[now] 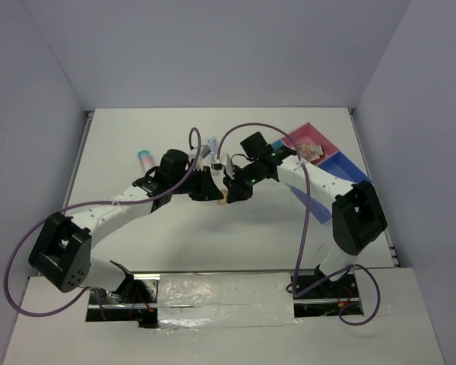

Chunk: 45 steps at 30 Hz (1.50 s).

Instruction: Organize the makeup

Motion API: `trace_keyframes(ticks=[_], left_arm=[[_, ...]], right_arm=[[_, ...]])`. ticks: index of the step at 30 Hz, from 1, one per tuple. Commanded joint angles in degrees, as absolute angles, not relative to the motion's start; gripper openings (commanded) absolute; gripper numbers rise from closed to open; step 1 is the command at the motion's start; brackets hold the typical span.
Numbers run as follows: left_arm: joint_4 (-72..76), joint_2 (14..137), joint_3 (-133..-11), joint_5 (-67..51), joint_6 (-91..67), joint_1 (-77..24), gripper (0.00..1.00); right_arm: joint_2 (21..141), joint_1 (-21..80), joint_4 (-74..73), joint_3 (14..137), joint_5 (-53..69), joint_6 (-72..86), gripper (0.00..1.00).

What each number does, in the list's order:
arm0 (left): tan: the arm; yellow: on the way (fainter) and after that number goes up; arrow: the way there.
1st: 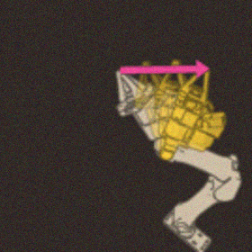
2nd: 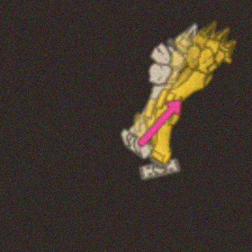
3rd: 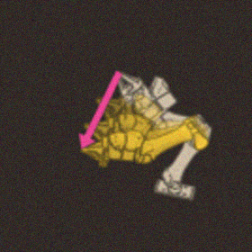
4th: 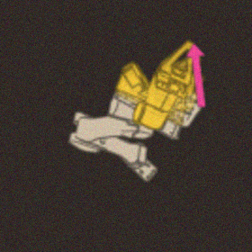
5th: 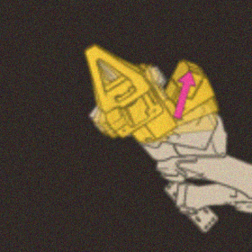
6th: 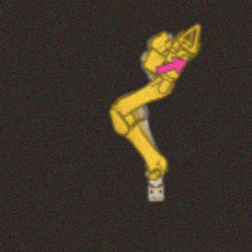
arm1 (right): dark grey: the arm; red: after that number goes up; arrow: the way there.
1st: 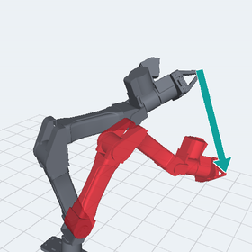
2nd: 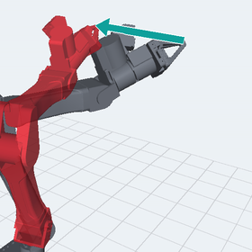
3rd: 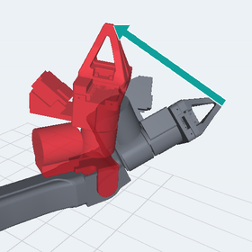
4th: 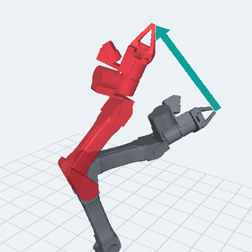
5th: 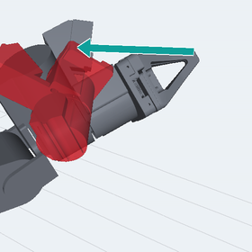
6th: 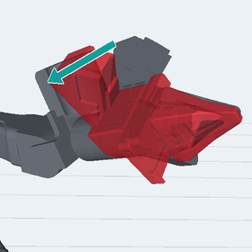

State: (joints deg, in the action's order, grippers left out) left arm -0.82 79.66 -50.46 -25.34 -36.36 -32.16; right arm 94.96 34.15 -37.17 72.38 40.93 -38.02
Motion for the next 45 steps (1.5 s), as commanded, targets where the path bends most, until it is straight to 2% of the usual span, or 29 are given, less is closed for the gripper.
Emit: trace_keyframes(ticks=[1, 3, 6, 9, 14, 22, 25, 32, 36, 40, 45], left_arm=[[-2.2, 78.1, -50.4, -24.1, -36.2, -32.1, 0.26], [-2.9, 77.9, -50.5, -23.4, -36.4, -32.2, 0.35], [-4.0, 77.2, -50.7, -20.7, -36.5, -32.1, 0.57], [-4.9, 76.4, -50.9, -19.4, -36.6, -31.9, 0.67], [-6.5, 75.1, -51.6, -17.1, -36.3, -31.5, 0.72], [-11.7, 70.8, -50.7, -8.5, -36.5, -26.8, 0.71], [-13.5, 69.3, -49.1, -6.6, -37.4, -23.7, 0.64], [-16.5, 65.8, -46.4, -4.2, -36.8, -18.6, 0.34], [-20.6, 66.1, -47.6, -0.7, -33.8, -18.0, 0.35], [-23.9, 66.7, -48.8, 2.2, -31.3, -17.6, 0.49], [-25.7, 67.3, -49.2, 3.9, -29.6, -17.2, 0.57]], right_arm=[[94.2, 34.4, -36.7, 75.1, 42.3, -35.7, 0.18], [93.9, 34.3, -36.2, 74.4, 42.3, -35.2, 0.17], [93.0, 34.4, -35.4, 73.7, 42.3, -34.4, 0.16], [92.6, 34.2, -35.4, 73.2, 41.7, -34.3, 0.16], [91.3, 33.4, -35.0, 71.5, 39.1, -33.8, 0.16], [87.8, 27.4, -33.7, 69.8, 29.7, -31.8, 0.17], [86.7, 23.2, -32.4, 70.6, 24.6, -30.3, 0.18], [86.8, 15.3, -31.9, 74.3, 12.9, -27.7, 0.18], [86.8, 14.3, -30.0, 73.1, 5.8, -29.3, 0.20], [89.2, 12.7, -29.4, 73.7, 2.0, -28.6, 0.20], [92.5, 10.8, -30.0, 75.0, 0.1, -28.8, 0.23]])
